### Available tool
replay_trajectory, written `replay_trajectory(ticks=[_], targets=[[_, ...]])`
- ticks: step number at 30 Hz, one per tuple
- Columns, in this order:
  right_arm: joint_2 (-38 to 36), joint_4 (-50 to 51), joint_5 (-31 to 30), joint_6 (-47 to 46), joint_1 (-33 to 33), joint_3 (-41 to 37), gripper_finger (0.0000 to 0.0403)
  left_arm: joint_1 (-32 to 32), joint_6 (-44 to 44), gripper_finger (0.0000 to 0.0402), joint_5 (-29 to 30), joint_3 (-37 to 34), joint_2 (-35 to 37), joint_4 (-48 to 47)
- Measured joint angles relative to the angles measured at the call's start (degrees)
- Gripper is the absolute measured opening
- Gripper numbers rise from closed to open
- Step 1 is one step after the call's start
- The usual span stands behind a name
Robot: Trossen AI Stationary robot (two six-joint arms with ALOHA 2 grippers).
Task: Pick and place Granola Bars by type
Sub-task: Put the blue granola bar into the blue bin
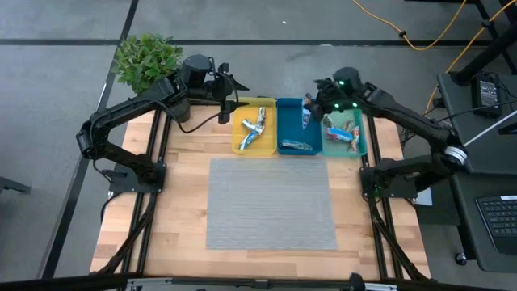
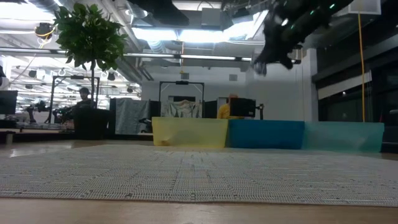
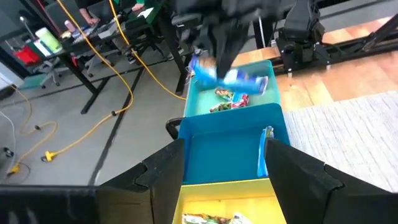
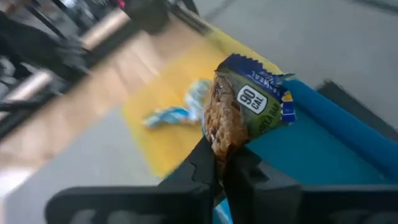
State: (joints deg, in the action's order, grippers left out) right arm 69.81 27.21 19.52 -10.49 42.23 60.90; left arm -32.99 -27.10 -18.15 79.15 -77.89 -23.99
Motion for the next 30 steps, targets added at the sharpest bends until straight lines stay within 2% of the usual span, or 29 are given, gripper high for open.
replay_trajectory(ticks=[3, 8, 18, 22, 25, 27, 30], targets=[[5.6, 0.9, -1.7, 2.2, 1.8, 0.8, 0.0031, 0.0, 2.0, 0.0212, 0.0, 0.0, 0.0, 0.0], [13.6, 0.6, -6.4, 6.2, 3.1, 0.9, 0.0014, 0.0, 5.9, 0.0212, 0.0, 0.0, 0.0, 0.0], [22.0, 0.7, -9.4, 7.1, 3.1, 0.9, 0.0042, 0.0, 11.7, 0.0212, 1.2, 0.0, 0.0, -0.2], [23.6, 0.3, -9.3, 7.8, 3.0, 0.9, 0.0036, 0.0, 12.5, 0.0212, 5.1, 0.0, 0.0, -0.4], [23.7, -0.9, -8.4, 8.0, 3.0, 0.9, 0.0039, 0.0, 16.4, 0.0212, 6.9, 0.0, 0.0, -0.7], [23.1, -2.3, -6.4, 8.8, 3.0, 0.9, 0.0048, 0.0, 16.9, 0.0212, 5.7, 0.0, 0.0, -0.5], [21.0, -4.7, -5.6, 9.0, 2.7, 0.9, 0.007, -0.1, 17.4, 0.0212, -0.6, 0.0, 0.2, 0.8]])
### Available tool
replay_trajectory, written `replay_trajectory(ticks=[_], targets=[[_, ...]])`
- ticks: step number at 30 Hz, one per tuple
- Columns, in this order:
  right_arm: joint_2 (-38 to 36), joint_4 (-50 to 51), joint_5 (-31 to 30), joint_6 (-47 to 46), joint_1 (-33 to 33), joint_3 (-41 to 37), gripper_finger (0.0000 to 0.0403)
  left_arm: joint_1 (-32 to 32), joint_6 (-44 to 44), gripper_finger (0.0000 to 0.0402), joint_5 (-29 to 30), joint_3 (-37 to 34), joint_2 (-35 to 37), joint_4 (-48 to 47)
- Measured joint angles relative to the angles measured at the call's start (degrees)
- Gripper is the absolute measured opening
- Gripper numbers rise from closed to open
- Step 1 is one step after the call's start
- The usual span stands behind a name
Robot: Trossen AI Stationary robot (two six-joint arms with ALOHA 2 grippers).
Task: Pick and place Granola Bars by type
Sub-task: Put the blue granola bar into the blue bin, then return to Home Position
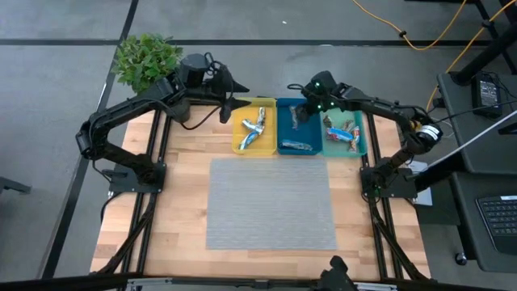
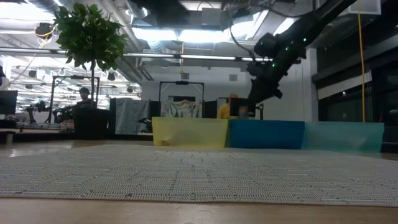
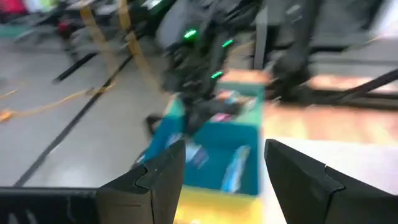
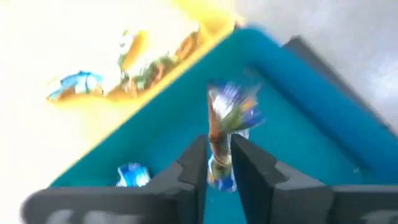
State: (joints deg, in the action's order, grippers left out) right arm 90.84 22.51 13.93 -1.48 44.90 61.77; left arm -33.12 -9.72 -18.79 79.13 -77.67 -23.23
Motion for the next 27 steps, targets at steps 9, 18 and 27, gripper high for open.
replay_trajectory(ticks=[9, 18, 27], targets=[[-8.8, -1.2, -1.8, 0.3, -4.4, 0.0, 0.0166, -0.8, 1.7, 0.0212, -10.3, 0.0, 3.2, 3.0], [-25.7, -1.8, 1.2, 11.9, -19.7, -2.7, 0.0092, -0.9, 11.0, 0.0212, -21.3, -15.1, 14.5, 18.1], [-44.2, -1.4, -2.7, 1.7, -31.5, -11.1, 0.0011, 7.9, 31.7, 0.0212, -15.7, -49.3, 32.5, 52.2]])
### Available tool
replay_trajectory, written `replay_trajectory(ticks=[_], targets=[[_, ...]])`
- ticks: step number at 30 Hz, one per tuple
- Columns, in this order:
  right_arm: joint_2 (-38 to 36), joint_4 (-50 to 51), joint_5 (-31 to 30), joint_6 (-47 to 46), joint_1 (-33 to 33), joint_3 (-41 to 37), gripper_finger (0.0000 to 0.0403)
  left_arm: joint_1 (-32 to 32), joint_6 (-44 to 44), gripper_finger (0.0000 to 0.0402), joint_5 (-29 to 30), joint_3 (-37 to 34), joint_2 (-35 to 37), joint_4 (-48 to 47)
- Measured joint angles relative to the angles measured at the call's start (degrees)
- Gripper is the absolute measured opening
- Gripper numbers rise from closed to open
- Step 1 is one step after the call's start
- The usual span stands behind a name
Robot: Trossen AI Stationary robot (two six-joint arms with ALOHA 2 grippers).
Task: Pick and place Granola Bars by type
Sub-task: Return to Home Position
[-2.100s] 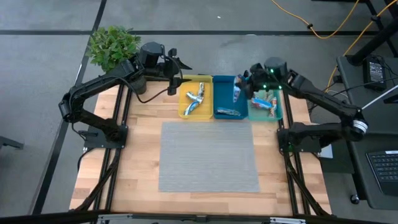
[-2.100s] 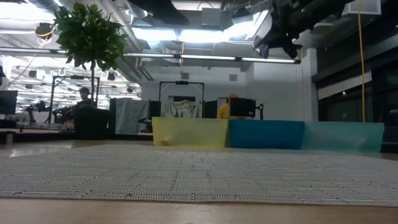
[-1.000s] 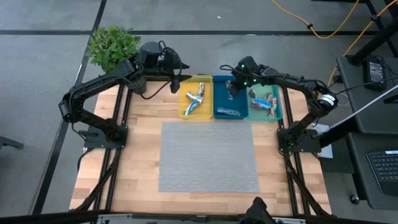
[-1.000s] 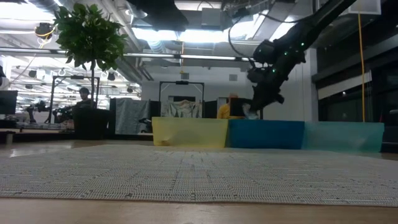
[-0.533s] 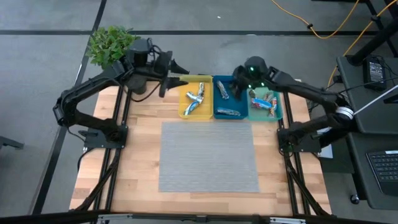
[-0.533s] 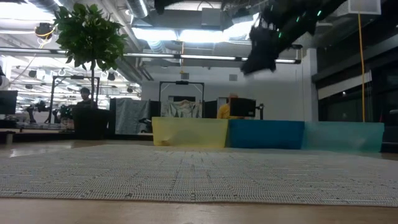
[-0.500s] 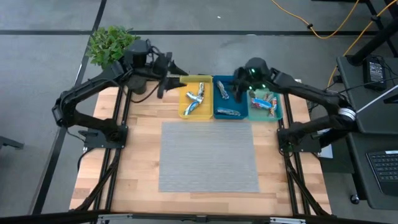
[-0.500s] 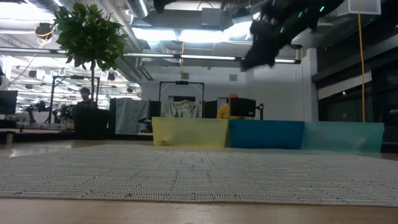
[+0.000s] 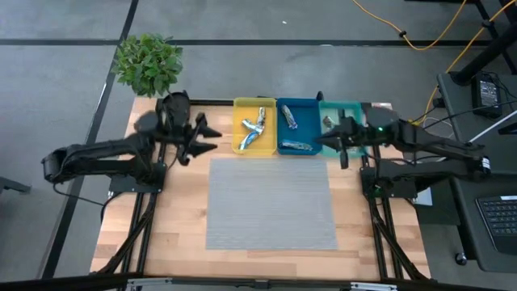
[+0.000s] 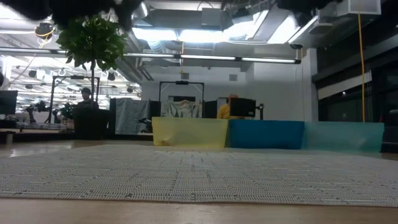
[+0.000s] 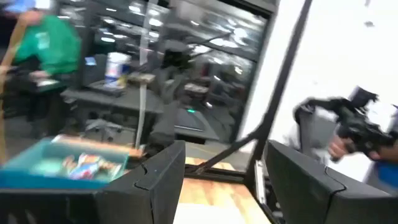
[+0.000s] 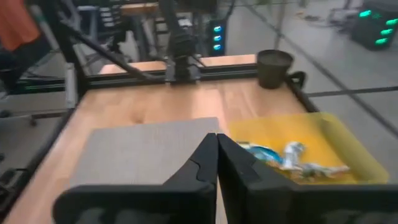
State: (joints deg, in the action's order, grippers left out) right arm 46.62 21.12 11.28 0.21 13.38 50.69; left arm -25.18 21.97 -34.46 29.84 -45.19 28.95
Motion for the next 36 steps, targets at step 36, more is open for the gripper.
replay_trajectory(ticks=[36], targets=[[-12.3, -10.7, -6.2, -0.9, -0.6, -12.6, 0.0005, 11.7, 2.7, 0.0116, 27.7, -29.4, 45.1, -21.2]])
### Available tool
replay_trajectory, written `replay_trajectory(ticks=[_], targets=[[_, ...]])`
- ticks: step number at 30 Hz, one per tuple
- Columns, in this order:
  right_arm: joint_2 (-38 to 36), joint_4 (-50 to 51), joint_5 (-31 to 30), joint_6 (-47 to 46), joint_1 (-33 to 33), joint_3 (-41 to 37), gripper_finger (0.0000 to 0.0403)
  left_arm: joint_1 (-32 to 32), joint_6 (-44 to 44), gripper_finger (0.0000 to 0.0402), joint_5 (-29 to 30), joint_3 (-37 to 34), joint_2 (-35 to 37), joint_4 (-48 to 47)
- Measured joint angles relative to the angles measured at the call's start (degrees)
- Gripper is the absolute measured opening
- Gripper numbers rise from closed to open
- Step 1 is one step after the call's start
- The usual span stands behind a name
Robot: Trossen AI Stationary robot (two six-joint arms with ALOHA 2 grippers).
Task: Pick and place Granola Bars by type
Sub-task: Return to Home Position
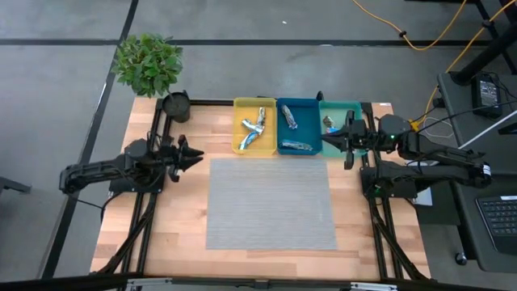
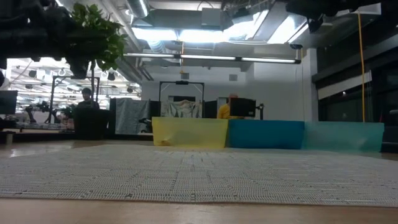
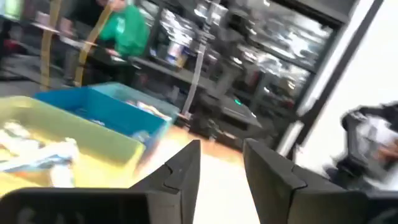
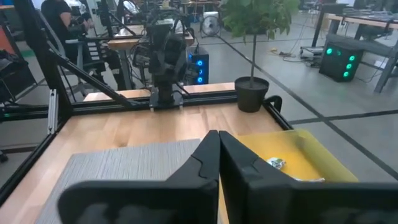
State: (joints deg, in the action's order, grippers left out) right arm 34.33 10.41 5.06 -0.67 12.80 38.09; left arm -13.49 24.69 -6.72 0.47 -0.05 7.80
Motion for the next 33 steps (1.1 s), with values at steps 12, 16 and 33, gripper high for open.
replay_trajectory(ticks=[12, 16, 33], targets=[[0.0, 0.1, 0.6, 1.2, -0.2, 0.0, 0.0008, 5.2, -6.6, 0.0084, 7.2, 0.0, -1.2, -7.1], [0.0, 0.1, 1.1, 2.9, -0.2, 0.0, 0.0009, 5.2, -6.5, 0.008, 7.2, 0.0, -1.5, -7.1], [-4.4, -58.3, -1.4, -10.5, -5.4, -37.3, 0.0002, 5.2, -6.9, 0.0079, 7.2, 0.0, -1.5, -6.9]])
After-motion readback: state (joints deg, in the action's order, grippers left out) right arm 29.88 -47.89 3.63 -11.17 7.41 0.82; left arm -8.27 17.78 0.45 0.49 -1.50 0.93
